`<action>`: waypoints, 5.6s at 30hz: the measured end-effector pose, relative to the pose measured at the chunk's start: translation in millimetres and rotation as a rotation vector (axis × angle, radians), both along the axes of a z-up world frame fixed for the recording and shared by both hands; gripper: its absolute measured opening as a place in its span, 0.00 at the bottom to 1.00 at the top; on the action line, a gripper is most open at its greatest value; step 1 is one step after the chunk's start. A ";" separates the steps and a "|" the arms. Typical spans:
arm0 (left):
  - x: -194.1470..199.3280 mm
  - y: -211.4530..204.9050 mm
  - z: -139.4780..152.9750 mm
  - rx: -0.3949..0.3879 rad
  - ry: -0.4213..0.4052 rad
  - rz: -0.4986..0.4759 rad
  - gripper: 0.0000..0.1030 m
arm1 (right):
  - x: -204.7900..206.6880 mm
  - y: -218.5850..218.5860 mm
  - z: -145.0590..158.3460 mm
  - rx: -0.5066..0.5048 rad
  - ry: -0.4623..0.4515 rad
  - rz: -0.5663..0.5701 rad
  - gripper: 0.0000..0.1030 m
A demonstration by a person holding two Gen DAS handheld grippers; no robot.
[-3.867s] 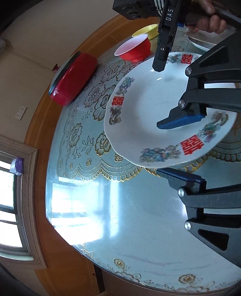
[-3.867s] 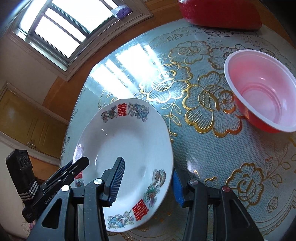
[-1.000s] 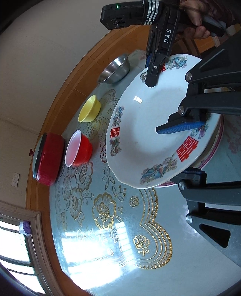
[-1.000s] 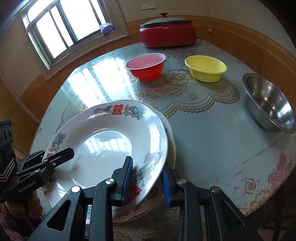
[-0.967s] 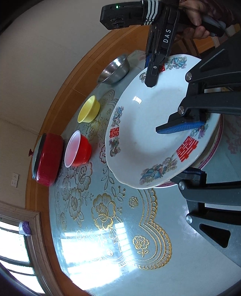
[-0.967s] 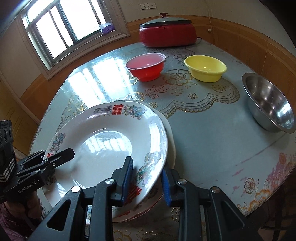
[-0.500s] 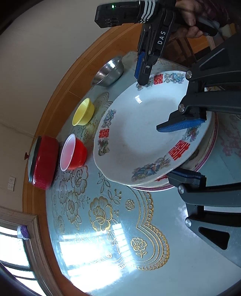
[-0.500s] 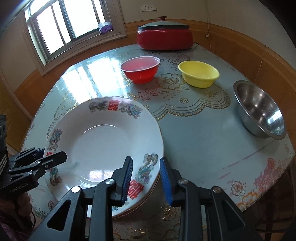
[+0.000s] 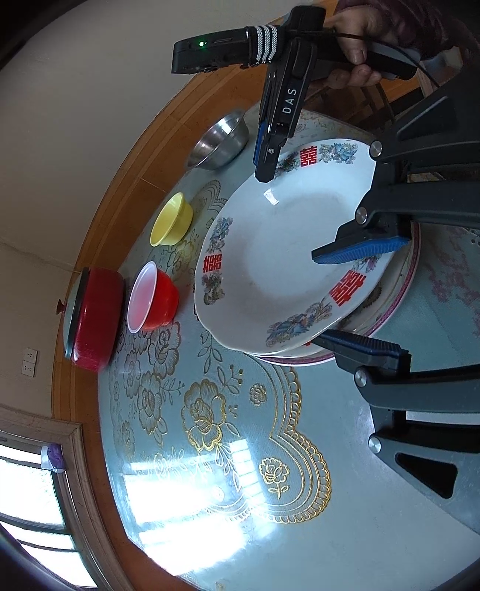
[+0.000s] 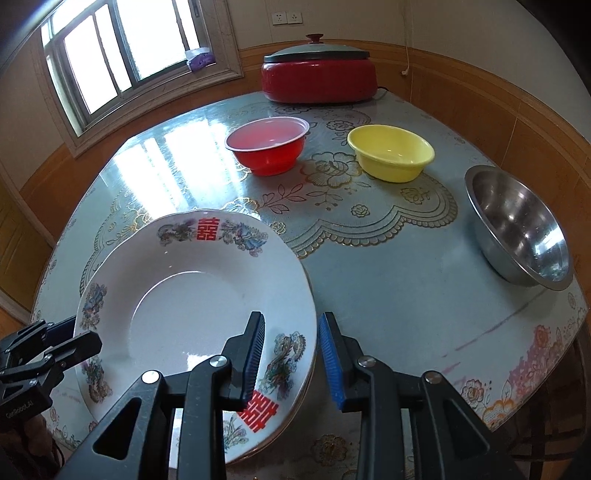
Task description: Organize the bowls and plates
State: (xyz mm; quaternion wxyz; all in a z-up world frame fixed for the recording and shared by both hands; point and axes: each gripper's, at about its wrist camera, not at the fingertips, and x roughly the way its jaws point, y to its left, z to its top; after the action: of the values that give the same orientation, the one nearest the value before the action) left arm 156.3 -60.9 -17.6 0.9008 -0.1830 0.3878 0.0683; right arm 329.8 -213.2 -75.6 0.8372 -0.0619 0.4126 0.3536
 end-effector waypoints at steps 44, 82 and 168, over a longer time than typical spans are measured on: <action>-13.8 26.0 32.3 0.268 -0.059 0.277 0.56 | -15.2 2.7 -9.1 -0.013 -0.003 -0.088 0.38; 177.2 -164.2 34.3 0.317 -0.052 -0.139 0.59 | 92.9 -168.6 42.8 0.117 -0.145 -0.301 0.38; 208.1 -170.2 -8.3 0.126 0.110 -0.043 0.59 | 193.2 -133.3 -15.9 0.108 0.130 0.001 0.34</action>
State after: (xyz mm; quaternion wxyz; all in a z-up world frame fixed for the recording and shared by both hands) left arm 364.4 -231.1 -25.9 0.8892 -0.1137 0.4353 0.0832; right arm 523.0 -346.5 -91.5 0.8106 0.0062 0.4464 0.3790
